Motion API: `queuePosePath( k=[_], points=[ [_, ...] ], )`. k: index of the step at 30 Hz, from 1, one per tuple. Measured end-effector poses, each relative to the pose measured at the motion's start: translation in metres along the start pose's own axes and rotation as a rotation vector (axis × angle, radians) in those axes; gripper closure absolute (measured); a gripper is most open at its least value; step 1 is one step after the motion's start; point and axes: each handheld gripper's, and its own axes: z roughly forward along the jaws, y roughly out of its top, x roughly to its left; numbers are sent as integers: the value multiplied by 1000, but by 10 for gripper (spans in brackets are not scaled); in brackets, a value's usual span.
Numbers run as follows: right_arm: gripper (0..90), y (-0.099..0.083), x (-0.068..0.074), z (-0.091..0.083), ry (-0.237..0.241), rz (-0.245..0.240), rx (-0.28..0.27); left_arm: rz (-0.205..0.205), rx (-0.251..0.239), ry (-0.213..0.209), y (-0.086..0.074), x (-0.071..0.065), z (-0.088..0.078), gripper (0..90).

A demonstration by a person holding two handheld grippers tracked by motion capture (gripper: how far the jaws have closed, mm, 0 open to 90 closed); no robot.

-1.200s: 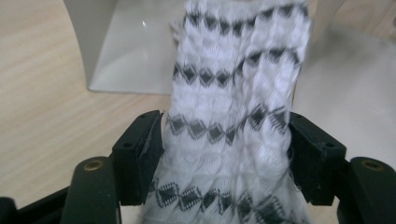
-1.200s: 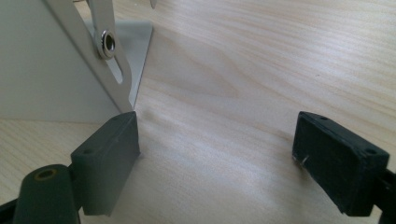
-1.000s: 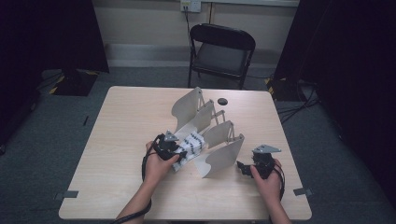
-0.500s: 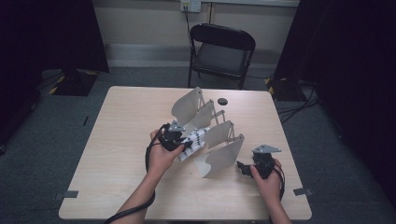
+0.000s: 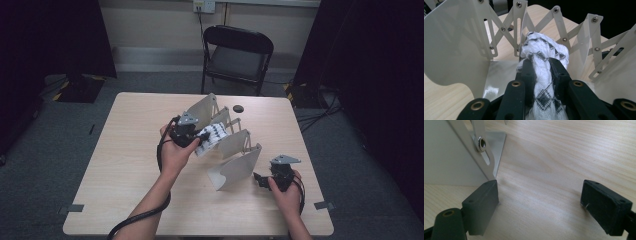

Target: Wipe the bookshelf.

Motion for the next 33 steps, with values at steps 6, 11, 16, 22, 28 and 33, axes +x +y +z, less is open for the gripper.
queuePosePath(
  k=[6,11,16,22,28,33],
  points=[
    [142,0,0,0,2,-1,0,4,32,-12,-9,-3,9,759],
    [142,0,0,0,3,-1,0,11,53,-14,-20,-5,20,757],
    [142,0,0,1,2,-1,0,10,95,3,-34,-4,31,753],
    [142,1,0,1,2,0,0,-16,156,0,-66,-2,43,718],
    [142,1,0,1,2,0,0,-40,172,10,-81,-1,45,566],
    [142,0,0,1,2,-2,0,-28,150,17,-74,-3,43,513]
  ],
)
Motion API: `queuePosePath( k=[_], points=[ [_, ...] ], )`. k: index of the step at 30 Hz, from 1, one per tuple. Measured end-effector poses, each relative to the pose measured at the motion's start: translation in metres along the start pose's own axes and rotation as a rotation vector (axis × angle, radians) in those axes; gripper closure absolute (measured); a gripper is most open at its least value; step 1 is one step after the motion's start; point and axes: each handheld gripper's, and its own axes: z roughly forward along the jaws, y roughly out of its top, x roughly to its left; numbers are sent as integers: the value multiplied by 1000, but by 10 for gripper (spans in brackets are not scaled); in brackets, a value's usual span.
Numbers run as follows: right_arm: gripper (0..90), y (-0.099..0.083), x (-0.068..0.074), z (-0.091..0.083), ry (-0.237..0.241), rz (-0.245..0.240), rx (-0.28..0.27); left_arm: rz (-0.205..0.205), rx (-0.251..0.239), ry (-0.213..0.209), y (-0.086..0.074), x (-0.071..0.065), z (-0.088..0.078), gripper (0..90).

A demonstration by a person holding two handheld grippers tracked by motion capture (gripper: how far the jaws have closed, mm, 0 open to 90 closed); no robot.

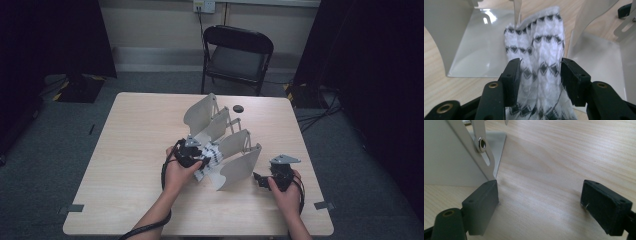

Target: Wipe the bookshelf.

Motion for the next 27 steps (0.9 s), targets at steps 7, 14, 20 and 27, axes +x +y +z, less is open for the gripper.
queuePosePath(
  k=[7,14,20,27],
  points=[
    [141,0,0,0,0,2,1,-3,60,18,-4,0,11,525],
    [142,0,0,0,0,1,0,40,101,19,-6,-2,17,663],
    [142,0,0,0,0,1,1,40,128,17,-2,-6,14,777],
    [142,0,0,0,0,1,0,28,33,-3,18,-5,-10,792]
  ],
)
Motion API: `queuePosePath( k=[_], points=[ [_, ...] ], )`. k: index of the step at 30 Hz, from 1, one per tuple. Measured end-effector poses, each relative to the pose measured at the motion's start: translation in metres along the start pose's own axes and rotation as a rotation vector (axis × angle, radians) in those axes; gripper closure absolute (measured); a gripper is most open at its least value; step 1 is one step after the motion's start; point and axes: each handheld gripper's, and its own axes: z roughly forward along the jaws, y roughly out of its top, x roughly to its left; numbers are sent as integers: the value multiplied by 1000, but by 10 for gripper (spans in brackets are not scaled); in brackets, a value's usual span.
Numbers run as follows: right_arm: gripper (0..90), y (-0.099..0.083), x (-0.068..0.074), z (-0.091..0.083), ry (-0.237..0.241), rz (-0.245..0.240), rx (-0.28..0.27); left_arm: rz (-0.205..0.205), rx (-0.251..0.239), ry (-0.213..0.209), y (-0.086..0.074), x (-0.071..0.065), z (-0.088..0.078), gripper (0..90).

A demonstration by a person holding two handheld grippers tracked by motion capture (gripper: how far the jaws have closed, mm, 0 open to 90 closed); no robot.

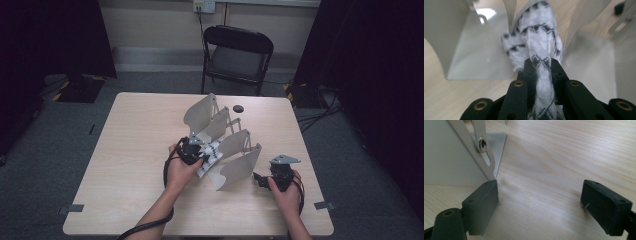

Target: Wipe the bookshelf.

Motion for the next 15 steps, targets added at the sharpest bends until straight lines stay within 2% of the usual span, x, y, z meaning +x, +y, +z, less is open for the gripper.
queuePosePath(
  k=[2,7,11,13,15],
  points=[
    [142,0,0,0,0,1,0,-5,-38,9,11,0,-10,792],
    [142,0,0,0,0,1,0,31,-115,22,36,1,-27,792],
    [142,0,0,0,0,1,0,21,-187,29,48,0,-32,791],
    [142,0,0,0,0,1,0,28,-207,43,52,1,-32,791],
    [142,0,0,0,0,1,0,30,-201,52,53,2,-30,791]
  ],
)
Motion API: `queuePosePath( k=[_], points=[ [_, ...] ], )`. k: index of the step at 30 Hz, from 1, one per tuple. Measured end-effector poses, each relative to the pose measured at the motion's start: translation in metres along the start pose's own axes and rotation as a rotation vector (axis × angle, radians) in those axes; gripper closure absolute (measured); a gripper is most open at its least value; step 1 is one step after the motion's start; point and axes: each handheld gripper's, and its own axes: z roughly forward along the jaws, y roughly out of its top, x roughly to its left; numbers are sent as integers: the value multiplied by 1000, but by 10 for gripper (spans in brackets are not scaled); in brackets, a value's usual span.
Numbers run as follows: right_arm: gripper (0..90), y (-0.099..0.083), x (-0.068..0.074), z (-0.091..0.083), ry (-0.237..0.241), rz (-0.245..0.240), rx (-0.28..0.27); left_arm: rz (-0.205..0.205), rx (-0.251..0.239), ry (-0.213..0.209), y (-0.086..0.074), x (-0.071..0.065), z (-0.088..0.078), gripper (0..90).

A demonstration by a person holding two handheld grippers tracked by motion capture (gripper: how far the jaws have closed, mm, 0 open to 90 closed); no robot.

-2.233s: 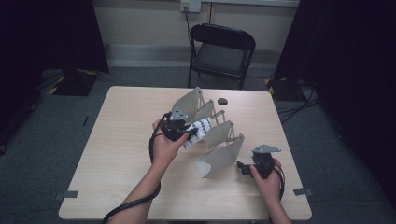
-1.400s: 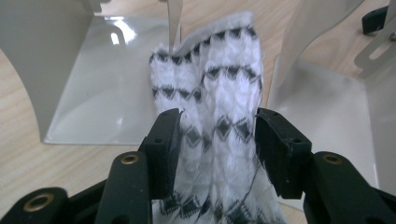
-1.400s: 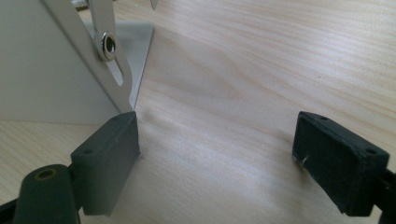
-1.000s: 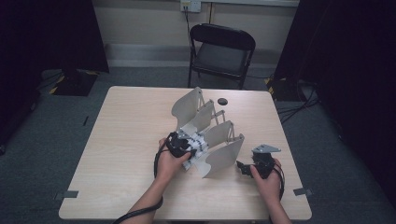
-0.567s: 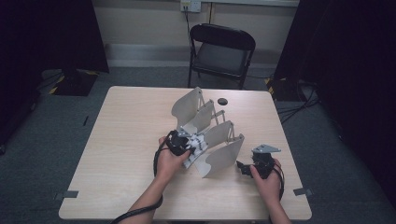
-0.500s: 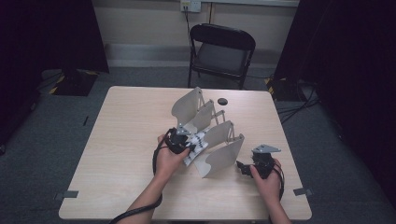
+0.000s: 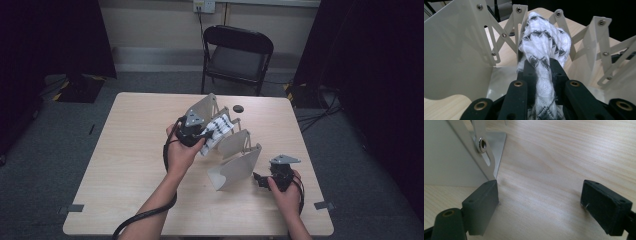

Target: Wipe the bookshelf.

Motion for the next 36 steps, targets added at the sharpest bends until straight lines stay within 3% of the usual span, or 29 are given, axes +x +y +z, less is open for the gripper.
queuePosePath(
  k=[4,12,21,23,28,32,36],
  points=[
    [142,0,0,0,0,0,0,-1,43,15,-11,1,11,791],
    [142,0,0,0,1,0,0,-54,101,21,-41,5,29,791],
    [142,0,0,0,1,-1,0,-57,150,11,-64,2,40,778],
    [142,0,0,0,1,-1,0,-60,182,-2,-70,1,42,738],
    [142,0,0,0,1,-1,0,-67,207,-9,-80,-1,41,611],
    [141,0,0,0,1,-1,0,-81,207,-4,-78,-2,36,542],
    [142,0,0,0,1,-1,0,-70,202,3,-73,0,32,505]
  ],
)
